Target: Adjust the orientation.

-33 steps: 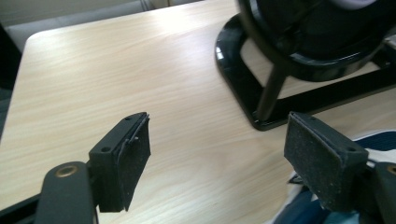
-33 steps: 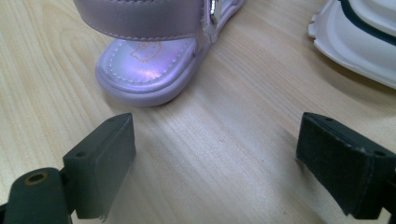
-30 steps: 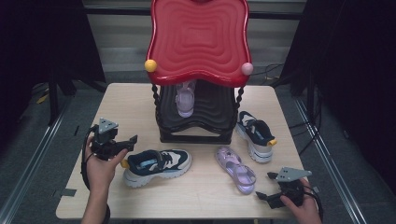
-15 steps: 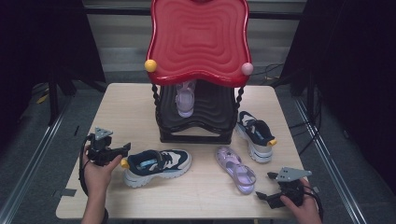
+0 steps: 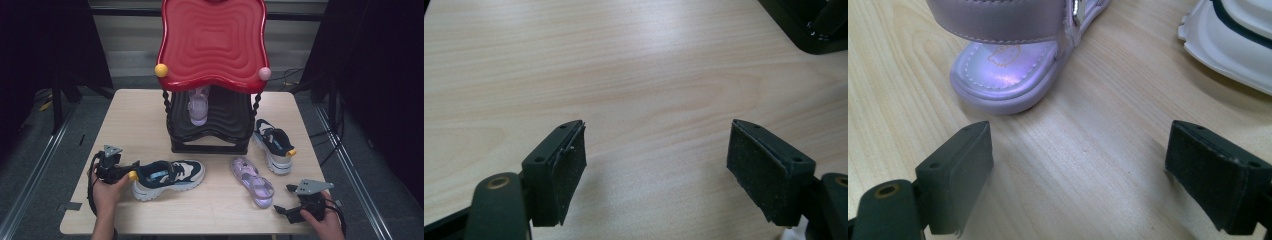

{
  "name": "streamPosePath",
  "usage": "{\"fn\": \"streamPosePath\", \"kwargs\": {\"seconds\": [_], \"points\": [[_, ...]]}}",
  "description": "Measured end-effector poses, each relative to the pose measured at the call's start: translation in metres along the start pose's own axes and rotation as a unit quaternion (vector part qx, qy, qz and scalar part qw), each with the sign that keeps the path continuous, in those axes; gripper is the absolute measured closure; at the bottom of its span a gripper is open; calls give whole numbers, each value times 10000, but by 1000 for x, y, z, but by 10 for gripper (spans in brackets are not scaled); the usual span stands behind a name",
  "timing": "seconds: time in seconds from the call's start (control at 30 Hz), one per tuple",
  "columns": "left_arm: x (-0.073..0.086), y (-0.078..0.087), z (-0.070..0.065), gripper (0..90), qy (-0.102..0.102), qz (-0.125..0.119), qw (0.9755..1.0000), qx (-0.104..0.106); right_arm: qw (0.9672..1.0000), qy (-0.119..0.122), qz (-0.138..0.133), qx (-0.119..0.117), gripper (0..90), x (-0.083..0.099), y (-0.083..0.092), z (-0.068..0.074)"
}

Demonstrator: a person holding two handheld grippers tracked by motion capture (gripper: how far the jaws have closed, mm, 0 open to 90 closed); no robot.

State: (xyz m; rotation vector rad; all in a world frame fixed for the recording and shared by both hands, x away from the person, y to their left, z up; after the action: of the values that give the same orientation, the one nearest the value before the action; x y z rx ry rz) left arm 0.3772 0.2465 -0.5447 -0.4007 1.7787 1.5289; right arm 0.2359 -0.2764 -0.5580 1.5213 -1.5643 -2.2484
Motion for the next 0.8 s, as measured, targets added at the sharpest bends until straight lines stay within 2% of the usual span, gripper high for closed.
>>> {"fn": "streamPosePath", "kwargs": {"seconds": [0.27, 0.37, 0.5, 0.8], "points": [[6, -7, -1, 237, -52, 89, 9999, -20, 10000, 7, -1, 2, 111, 0, 0, 0], [7, -9, -1, 228, 9, 37, 10000, 7, 10000, 8, -2, 3, 111, 0, 0, 0], [7, -10, 0, 217, -52, -53, 10000, 11, 10000, 19, -10, 1, 111, 0, 0, 0], [4, -14, 2, 187, -36, -36, 10000, 37, 10000, 13, -8, 3, 111, 0, 0, 0]]}}
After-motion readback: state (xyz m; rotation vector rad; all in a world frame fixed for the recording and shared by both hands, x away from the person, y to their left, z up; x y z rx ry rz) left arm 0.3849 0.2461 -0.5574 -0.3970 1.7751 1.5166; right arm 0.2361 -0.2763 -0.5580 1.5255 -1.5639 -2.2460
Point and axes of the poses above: each handheld gripper's, and its own axes: y roughly backward along the jaws, x roughly out of its underside, z roughly to its left, the point moved 7 cm from there along -y, roughly forward along the jaws, and after that the axes turned 2 degrees about z, right-handed, at the moved point
